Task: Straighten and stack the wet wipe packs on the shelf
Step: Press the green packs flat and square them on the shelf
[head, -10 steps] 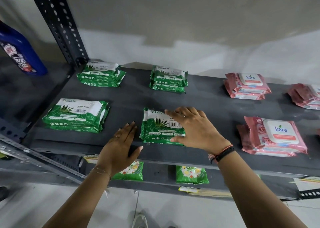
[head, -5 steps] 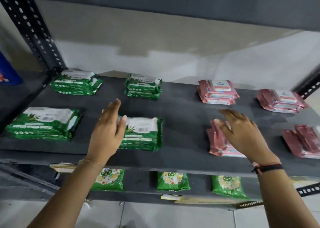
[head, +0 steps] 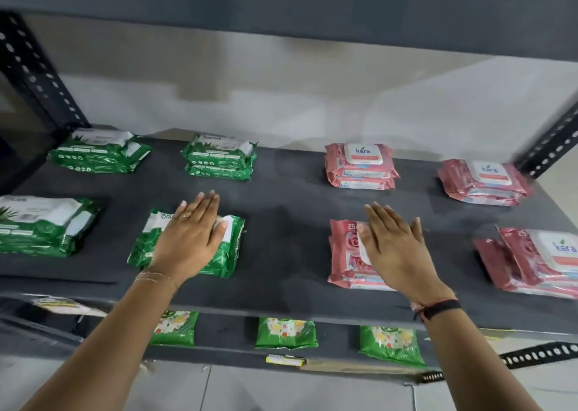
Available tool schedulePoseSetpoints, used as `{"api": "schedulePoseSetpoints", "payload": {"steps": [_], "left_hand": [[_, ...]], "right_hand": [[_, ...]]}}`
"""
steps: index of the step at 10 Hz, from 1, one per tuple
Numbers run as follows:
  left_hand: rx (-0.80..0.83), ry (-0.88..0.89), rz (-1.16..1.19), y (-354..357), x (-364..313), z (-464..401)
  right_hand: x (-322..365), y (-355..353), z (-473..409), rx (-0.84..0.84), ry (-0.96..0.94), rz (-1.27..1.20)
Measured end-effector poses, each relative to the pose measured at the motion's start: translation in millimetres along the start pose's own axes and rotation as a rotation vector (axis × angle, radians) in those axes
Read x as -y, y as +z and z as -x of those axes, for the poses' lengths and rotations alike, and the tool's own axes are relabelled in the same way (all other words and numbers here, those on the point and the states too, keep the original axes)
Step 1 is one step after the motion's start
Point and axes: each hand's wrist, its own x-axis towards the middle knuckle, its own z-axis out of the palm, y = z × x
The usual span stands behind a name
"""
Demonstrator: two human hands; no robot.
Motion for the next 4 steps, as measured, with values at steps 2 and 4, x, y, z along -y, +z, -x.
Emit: {"api": "schedulePoseSetpoints", "payload": {"steps": [2, 4], "left_hand": [[-0.027, -0.017, 0.001, 0.7, -0.4, -3.5], [0.005, -0.054, 0.006, -4.5, -0.2, -4.3]], "right_hand": [[-2.7, 6.4, -1.7, -0.023, -0.007, 0.007], [2.6, -9.4, 4.7, 0.039, 0.010, 0.018]]}}
